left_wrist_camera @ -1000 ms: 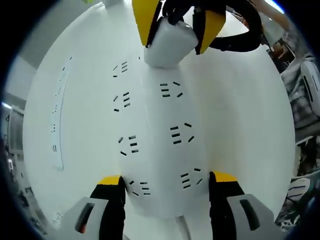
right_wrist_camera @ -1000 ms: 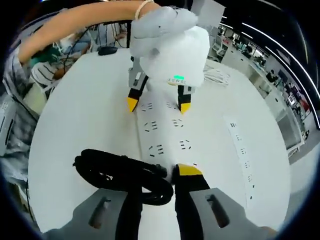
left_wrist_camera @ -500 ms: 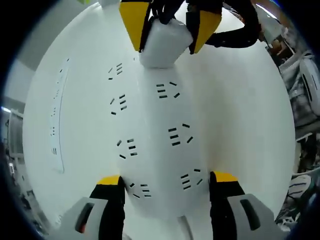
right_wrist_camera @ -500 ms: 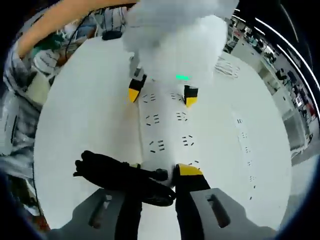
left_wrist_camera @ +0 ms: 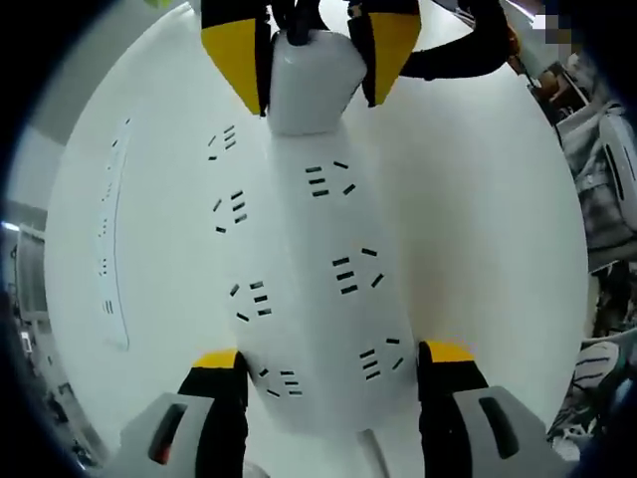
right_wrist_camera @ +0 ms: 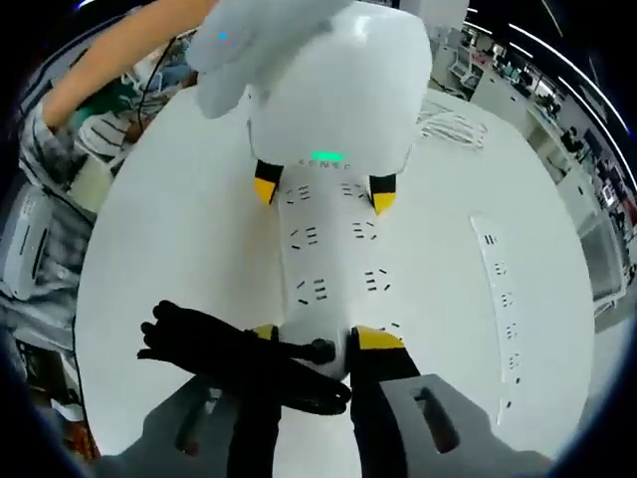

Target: Straighten the power strip on the desk, plug the charger into it

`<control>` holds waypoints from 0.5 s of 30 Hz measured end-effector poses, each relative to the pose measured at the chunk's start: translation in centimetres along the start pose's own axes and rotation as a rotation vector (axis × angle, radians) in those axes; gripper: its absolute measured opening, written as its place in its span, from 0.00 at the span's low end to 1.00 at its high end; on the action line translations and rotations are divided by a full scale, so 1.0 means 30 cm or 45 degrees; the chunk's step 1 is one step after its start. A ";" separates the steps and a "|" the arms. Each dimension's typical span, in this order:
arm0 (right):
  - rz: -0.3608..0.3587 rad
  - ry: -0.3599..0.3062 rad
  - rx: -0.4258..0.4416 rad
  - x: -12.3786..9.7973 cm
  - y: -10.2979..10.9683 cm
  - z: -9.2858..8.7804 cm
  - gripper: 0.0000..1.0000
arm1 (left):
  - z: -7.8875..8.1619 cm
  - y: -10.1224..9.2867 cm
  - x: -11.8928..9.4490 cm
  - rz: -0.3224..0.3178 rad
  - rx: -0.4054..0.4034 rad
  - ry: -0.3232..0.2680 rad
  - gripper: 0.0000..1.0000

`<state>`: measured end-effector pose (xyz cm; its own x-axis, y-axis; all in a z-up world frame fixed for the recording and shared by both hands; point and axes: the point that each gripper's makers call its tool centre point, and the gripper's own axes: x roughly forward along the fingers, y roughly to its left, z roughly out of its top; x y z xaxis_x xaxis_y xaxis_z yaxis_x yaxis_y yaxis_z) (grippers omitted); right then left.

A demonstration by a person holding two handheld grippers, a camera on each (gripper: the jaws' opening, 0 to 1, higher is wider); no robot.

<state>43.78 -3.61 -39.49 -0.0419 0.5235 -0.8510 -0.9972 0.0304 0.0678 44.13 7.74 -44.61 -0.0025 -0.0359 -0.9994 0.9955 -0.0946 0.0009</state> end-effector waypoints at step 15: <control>-0.318 -0.035 -0.272 0.020 -0.034 -0.003 0.27 | -0.001 0.006 0.002 0.000 -0.037 -0.064 0.72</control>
<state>44.78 -3.40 -40.12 0.2046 0.5452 -0.8130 -0.9669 -0.0167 -0.2545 44.33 7.75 -44.66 -0.0065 -0.0856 -0.9963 0.9978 -0.0657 -0.0009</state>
